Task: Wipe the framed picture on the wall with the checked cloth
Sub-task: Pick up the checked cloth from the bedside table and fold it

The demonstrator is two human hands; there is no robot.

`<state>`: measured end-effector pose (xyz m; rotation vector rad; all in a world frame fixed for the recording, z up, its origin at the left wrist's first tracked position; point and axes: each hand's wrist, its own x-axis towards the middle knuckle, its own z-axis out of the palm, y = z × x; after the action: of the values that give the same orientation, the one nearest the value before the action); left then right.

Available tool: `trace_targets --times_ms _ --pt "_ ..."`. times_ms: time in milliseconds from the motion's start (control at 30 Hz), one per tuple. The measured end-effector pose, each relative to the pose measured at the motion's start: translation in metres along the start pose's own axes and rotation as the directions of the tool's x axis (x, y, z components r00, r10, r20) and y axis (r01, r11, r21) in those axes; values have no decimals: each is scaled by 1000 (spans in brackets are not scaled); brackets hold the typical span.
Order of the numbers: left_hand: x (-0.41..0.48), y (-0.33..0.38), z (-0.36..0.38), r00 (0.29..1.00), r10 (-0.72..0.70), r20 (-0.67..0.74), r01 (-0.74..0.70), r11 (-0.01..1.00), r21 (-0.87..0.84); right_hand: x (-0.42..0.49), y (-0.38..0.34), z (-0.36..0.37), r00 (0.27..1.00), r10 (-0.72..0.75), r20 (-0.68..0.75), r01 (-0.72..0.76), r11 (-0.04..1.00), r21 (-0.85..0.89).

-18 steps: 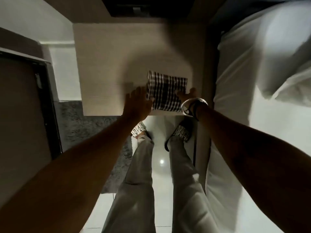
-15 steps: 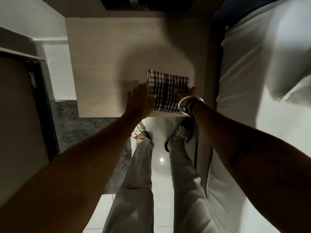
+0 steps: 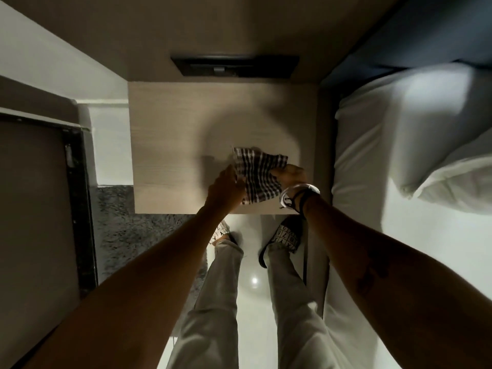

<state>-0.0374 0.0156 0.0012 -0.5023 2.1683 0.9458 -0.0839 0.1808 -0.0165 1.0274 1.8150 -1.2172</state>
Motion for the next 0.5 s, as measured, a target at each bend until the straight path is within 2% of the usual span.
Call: trace_targets --times_ms 67,133,233,333,367,433,500 --pt "-10 9 -12 999 -13 37 17 992 -124 -19 -16 -7 997 -63 44 61 997 46" --pt "-24 21 -23 996 -67 66 82 965 -250 -40 -30 -15 986 -145 76 145 989 14" --pt "-42 48 -40 990 -113 85 139 891 -433 -81 -55 -32 953 -269 135 274 961 -19" --pt "-71 90 -66 990 -111 86 141 791 -595 -130 -90 -53 926 -364 104 359 931 62" --pt "-82 102 -73 986 -93 137 162 716 -679 -144 -99 -58 917 -384 103 376 922 94" --pt "-110 123 -87 970 13 244 206 492 -846 -175 -118 -69 912 -391 126 362 910 202" --pt "-132 141 -103 955 110 274 229 310 -923 -202 -136 -75 911 -387 146 339 900 275"
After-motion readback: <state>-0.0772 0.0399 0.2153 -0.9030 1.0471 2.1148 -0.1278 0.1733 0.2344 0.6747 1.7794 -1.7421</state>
